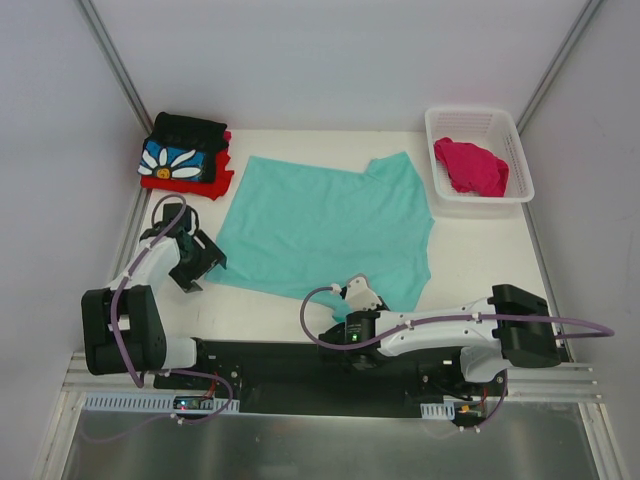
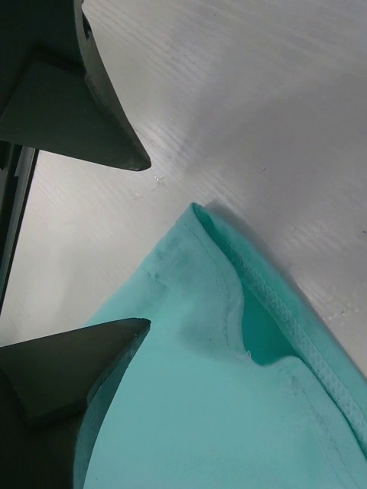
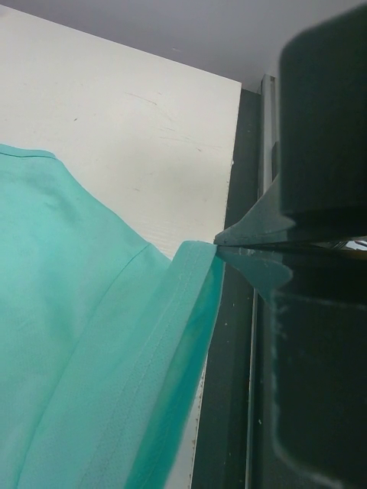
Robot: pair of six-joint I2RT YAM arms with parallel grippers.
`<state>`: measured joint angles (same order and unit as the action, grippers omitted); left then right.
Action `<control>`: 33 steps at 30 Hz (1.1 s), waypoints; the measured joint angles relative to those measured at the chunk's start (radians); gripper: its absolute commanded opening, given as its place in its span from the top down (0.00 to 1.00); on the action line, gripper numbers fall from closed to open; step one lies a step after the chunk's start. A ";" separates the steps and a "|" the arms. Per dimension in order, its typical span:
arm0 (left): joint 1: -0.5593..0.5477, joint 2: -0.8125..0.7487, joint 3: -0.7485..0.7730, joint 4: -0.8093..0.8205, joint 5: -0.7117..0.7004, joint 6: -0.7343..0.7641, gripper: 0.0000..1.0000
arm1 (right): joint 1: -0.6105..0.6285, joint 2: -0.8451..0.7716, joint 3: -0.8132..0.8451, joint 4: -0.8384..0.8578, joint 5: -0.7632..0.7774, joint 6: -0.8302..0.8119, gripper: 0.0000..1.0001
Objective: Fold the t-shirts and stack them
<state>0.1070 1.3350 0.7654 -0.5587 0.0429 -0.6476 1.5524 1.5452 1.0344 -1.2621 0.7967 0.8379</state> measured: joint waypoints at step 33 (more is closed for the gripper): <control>0.101 0.103 -0.022 0.089 0.042 -0.019 0.57 | 0.000 -0.030 -0.003 0.001 0.000 -0.003 0.99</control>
<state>0.2081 1.4380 0.7437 -0.4702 0.0853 -0.6662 1.5524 1.5150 1.0317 -1.2613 0.7963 0.8345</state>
